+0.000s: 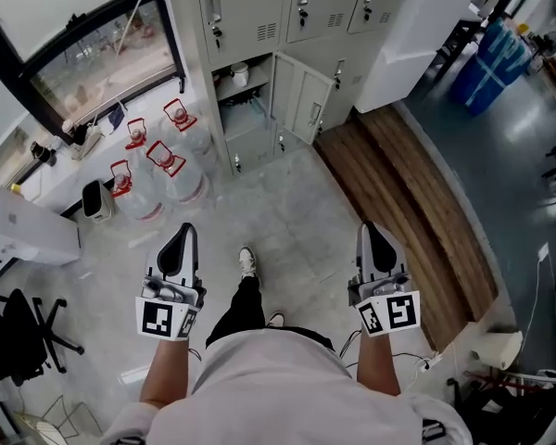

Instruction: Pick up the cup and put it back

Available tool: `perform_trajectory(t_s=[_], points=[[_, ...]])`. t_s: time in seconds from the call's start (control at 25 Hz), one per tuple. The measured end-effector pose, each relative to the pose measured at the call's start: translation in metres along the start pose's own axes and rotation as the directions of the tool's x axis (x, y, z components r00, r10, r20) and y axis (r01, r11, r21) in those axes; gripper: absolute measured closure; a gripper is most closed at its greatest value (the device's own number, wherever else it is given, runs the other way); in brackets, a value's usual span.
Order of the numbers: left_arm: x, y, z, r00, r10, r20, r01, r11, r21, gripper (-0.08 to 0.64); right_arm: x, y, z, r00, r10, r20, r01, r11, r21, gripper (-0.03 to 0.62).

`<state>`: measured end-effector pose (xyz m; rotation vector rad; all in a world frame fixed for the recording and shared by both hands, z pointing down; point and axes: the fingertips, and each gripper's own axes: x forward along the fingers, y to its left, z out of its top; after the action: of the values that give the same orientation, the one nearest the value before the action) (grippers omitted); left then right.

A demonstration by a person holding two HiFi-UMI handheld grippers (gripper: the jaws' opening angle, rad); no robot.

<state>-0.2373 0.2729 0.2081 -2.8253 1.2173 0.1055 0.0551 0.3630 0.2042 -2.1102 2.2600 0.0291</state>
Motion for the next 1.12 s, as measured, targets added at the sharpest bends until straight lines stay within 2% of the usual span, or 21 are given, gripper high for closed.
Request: perform_trajectory(t_s=[0.24,0.6,0.92,1.0,1.12], points=[[0.091,0.042,-0.009,1.0,-0.016,0.025,0.017,1.0,-0.017,0.538,0.086,-0.045,0.003,0.999,-0.029,-0.021,0.028,0.999,-0.026,0.575],[0.219,0.135,-0.017,0.998,-0.053,0.031,0.053,0.998,-0.025,0.538,0.244,-0.044,0.013,0.998,0.021,-0.055,-0.024,0.998,-0.061,0.575],[0.294,0.127,-0.036,0.994,-0.113,0.0,0.113,0.993,-0.04,0.538,0.307,-0.075,-0.001,0.997,0.037,-0.067,-0.04,0.998,-0.038,0.575],[0.307,0.121,-0.036,0.995,-0.101,-0.007,0.101,0.995,-0.019,0.538,0.323,-0.087,-0.007,0.996,0.067,-0.058,-0.068,0.997,-0.021,0.575],[0.32,0.123,-0.034,1.0,-0.028,-0.012,0.028,0.999,0.015,0.538,0.35,-0.1,-0.009,0.989,0.148,-0.029,-0.148,0.989,-0.002,0.575]])
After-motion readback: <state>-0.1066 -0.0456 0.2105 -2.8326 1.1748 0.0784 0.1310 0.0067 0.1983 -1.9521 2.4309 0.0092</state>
